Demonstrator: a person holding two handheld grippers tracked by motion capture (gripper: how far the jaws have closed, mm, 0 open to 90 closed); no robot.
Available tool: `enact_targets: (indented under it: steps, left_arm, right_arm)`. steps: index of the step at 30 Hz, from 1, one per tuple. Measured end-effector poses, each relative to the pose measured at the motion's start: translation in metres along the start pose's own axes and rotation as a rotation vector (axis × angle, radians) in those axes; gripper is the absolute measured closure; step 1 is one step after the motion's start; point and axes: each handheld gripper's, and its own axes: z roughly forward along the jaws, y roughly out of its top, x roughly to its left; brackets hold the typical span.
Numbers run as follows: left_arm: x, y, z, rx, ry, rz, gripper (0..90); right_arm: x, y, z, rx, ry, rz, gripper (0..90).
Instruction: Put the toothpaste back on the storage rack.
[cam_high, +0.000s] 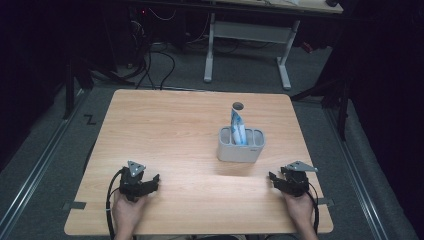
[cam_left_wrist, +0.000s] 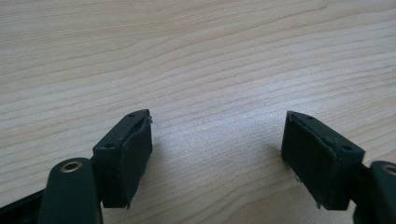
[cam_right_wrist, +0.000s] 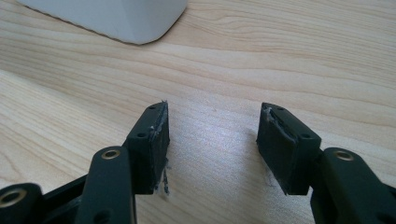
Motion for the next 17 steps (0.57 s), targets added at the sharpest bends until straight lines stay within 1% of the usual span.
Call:
enact_targets:
  steps: [11, 17]
  left_arm:
    - [0.0002, -0.0001, -0.0002, 0.000, -0.003, -0.001, 24.6]
    - [0.0002, -0.0001, -0.0002, 0.000, -0.003, -0.001, 24.8]
  right_arm:
    - [0.0019, -0.0003, -0.0002, 0.002, -0.022, 0.018, 41.1]
    - [0.0026, -0.0004, -0.0001, 0.002, -0.017, 0.014, 39.0]
